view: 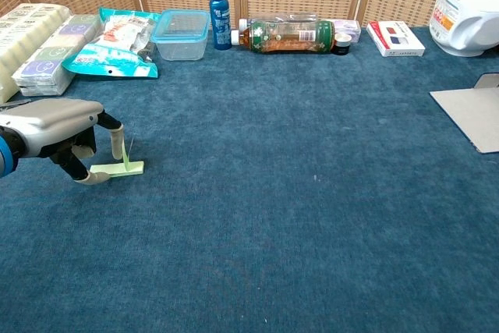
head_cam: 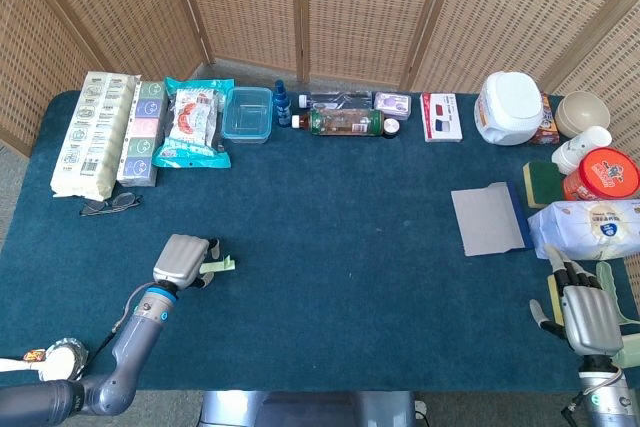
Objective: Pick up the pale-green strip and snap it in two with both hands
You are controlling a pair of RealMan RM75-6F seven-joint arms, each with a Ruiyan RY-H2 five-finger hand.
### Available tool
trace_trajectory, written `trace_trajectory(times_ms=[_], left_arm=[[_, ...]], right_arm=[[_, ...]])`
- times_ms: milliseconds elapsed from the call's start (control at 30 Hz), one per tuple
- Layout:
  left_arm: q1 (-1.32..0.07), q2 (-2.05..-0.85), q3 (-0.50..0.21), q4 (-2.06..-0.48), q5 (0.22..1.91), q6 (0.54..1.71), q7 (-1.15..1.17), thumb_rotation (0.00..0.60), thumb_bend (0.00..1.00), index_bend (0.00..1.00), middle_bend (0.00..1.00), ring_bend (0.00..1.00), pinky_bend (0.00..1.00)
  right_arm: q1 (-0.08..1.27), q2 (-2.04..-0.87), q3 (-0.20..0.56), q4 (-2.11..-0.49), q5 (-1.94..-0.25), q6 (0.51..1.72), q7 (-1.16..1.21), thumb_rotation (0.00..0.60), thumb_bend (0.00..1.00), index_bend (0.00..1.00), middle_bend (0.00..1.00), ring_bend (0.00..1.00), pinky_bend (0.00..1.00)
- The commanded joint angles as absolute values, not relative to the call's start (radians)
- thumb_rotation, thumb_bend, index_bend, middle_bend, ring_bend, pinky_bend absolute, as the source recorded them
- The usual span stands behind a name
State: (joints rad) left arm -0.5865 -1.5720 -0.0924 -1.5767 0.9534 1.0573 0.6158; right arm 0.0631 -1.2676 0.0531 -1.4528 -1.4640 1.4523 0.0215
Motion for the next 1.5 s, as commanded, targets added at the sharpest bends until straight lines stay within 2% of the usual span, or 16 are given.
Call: trace_trajectory(times_ms=[33,867,1267,1500], left_arm=[[-0.590,-1.576,-0.093,-1.577,0.944,1.060,0.624,0.600,0.26,0.45,1.00,1.00,1.00],[-0.610,-1.600,-0.081,-1.572,0.877,1.082,0.671,0.600,0.27,0.48,1.00,1.00,1.00],[-0.616,-1.605,-0.079,-1.573,0.875,1.095,0.676,0.600,0.36,0.59,1.00,1.00,1.00],[-0.616,-1.573,-0.073,-1.586,0.961,1.096,0.622,0.600,0.41,0.67,1.00,1.00,1.00]], right_arm=[[0.062,-1.268,0.053,-1.451,-1.463,1.452,0.024,0.600,0.36,0.02,0.16,0.20,0.29],[0.051,-1.273,0.053,-1.432,-1.451,1.448,0.042,0.600,0.36,0.02,0.16,0.20,0.29],[0.045,-1.276,0.056,-1.427,-1.448,1.454,0.051,0.600,0.36,0.02,0.16,0.20,0.29],[0.044,-1.274,0.059,-1.435,-1.449,1.455,0.060,0.600,0.36,0.02,0.16,0.20,0.29]])
